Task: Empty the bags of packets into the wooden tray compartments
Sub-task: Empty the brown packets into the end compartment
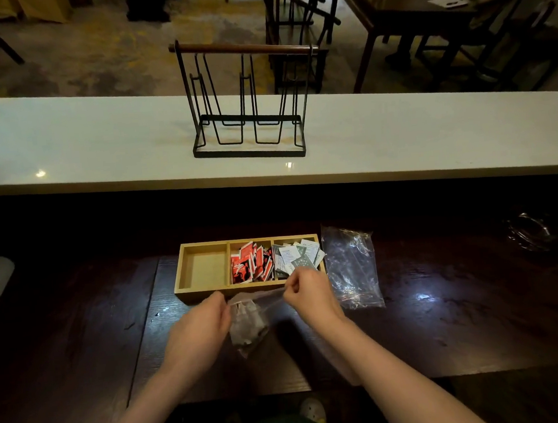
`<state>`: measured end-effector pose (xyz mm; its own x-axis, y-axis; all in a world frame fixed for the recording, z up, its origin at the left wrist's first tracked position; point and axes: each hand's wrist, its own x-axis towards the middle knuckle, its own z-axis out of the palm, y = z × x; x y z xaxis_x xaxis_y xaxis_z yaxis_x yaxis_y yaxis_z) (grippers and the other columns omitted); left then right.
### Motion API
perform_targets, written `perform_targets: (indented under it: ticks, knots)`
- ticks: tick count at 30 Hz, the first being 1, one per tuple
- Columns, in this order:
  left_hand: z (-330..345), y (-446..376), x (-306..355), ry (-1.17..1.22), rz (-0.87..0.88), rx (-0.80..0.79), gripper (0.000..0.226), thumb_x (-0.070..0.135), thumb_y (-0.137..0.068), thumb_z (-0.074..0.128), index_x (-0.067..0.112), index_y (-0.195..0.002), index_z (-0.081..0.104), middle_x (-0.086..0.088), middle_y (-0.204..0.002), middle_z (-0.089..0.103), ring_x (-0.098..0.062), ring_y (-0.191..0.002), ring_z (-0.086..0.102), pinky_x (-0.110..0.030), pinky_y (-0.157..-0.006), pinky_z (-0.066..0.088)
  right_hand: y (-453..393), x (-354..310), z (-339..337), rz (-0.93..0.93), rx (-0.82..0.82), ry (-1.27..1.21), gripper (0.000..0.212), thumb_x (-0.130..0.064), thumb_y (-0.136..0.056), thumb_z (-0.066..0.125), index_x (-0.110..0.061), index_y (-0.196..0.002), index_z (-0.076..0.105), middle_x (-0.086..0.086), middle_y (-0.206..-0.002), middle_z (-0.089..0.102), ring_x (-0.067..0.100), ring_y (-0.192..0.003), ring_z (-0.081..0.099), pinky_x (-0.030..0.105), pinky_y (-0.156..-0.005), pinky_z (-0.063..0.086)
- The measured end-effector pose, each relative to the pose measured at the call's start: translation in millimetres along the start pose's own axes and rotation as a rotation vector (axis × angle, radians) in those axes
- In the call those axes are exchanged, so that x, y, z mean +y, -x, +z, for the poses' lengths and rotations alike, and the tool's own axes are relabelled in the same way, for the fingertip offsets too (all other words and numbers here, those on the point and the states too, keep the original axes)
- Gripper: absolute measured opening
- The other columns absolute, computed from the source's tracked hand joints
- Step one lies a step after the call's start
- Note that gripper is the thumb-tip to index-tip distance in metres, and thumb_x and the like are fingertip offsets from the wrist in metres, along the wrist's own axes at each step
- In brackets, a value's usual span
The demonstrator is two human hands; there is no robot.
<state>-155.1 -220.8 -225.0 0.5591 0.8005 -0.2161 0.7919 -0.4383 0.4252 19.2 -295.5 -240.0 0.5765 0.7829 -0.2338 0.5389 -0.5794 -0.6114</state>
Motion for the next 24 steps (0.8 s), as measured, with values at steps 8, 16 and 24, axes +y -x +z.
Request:
perform_targets:
  ticks: [8,16,24]
  knots:
    - [-20.3,-6.6,14.6,-0.192,0.061,-0.034,0.02,0.028,-0.096,0.038,0.017,-0.08,0.045,0.003,-0.082,0.043,-0.02,-0.067,0.051,-0.034,-0.061,0.037,-3.6,-1.6,-5.4,-0.107,-0.053,0.029,0.021,0.003,-0.08,0.055,-0.018,-0.079,0.057,-0.001,-0.091,0.055,0.009,-0.078,0.05,0.024,-0.074,0.046]
    - [-5.0,-24.2,12.7,0.061,-0.038,-0.05,0.018,0.021,-0.089,0.047,0.013,-0.074,0.053,-0.004,-0.072,0.057,-0.019,-0.062,0.052,-0.032,-0.055,0.039,17.3,-35.0,-12.9,-0.349,-0.224,-0.041,0.032,-0.023,-0.08,0.067,-0.026,-0.109,0.055,-0.007,-0.099,0.063,0.01,-0.091,0.059,0.03,-0.079,0.051]
    - [2.4,-24.1,-1.2,0.525,-0.012,-0.061,0.029,0.012,-0.092,0.049,0.022,-0.067,0.056,-0.002,-0.073,0.064,-0.022,-0.075,0.064,-0.036,-0.066,0.052,10.1,-53.6,18.6,-0.351,-0.128,0.131,0.018,-0.02,-0.088,0.059,-0.016,-0.106,0.061,0.008,-0.105,0.067,0.028,-0.098,0.062,0.04,-0.081,0.052]
